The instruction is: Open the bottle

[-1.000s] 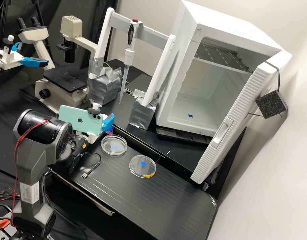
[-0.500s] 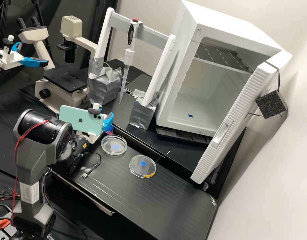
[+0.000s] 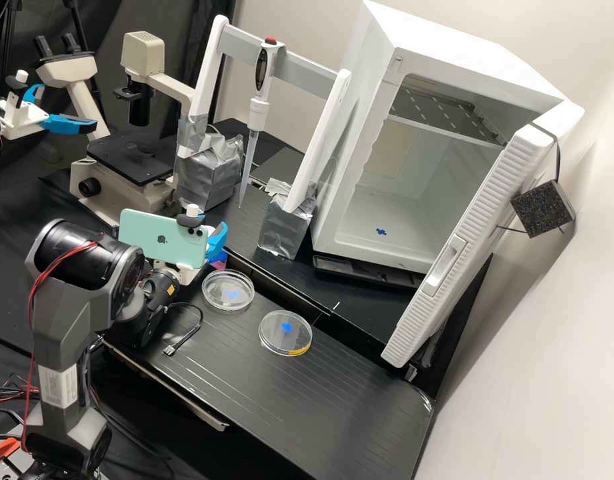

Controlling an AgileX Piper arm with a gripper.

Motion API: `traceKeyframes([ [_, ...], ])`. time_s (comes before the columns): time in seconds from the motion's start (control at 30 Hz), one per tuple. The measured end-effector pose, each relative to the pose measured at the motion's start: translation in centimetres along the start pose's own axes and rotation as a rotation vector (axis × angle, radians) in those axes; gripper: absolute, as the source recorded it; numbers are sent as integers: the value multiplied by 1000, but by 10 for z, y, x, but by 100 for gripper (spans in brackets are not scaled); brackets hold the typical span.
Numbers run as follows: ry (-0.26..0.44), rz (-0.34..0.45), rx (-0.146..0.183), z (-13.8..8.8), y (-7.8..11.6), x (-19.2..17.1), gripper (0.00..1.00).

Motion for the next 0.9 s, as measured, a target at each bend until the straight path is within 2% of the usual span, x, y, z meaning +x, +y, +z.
traceKeyframes([
  [0.4, 49, 57, 1, -12, 16, -5, 0],
  [0.57, 41, 67, 33, -7, 20, -18, 0],
  [0.67, 26, 59, 53, -4, 18, -31, 0],
  [0.9, 19, 6, 54, -1, 7, -67, 0],
])
